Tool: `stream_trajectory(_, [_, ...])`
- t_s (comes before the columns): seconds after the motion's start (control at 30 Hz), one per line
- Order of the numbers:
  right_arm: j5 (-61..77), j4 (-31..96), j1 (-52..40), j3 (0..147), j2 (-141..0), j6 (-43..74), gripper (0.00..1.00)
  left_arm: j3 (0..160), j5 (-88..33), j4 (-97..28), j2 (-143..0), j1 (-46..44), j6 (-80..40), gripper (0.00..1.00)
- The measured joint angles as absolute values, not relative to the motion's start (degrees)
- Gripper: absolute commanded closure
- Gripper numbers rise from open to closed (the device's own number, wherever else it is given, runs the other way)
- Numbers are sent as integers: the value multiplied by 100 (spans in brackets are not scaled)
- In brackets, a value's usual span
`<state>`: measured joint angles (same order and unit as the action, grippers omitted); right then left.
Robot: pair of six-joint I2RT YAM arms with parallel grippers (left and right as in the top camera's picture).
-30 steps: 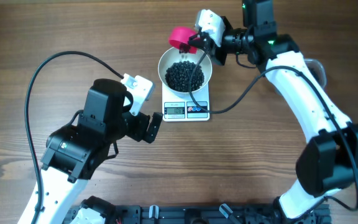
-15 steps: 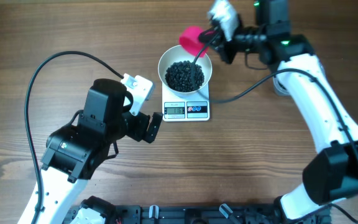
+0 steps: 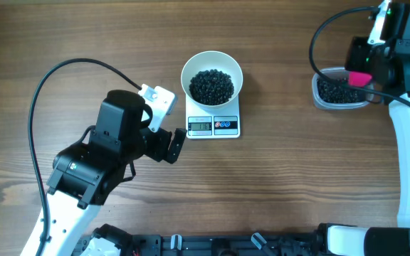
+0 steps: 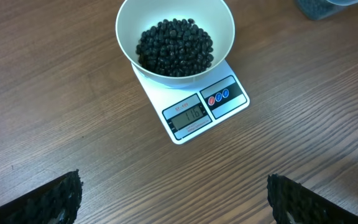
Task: Scoop item into bowl and weigh 150g on scale
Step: 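Return the scoop with the right gripper into the bean tub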
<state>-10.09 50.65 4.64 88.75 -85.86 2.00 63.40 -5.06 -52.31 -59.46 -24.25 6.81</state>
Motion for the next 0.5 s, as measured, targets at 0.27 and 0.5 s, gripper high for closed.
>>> stream_trajectory(0.27, [-1557,5054,-106,8875,-9268,-1361,96,6340,-506,-5231,-5946,-2425,681,0])
stream_trajectory(0.5, [-1590,5417,-172,8875,-10027,-1885,96,6340,-506,-5231,-5946,-2425,681,0])
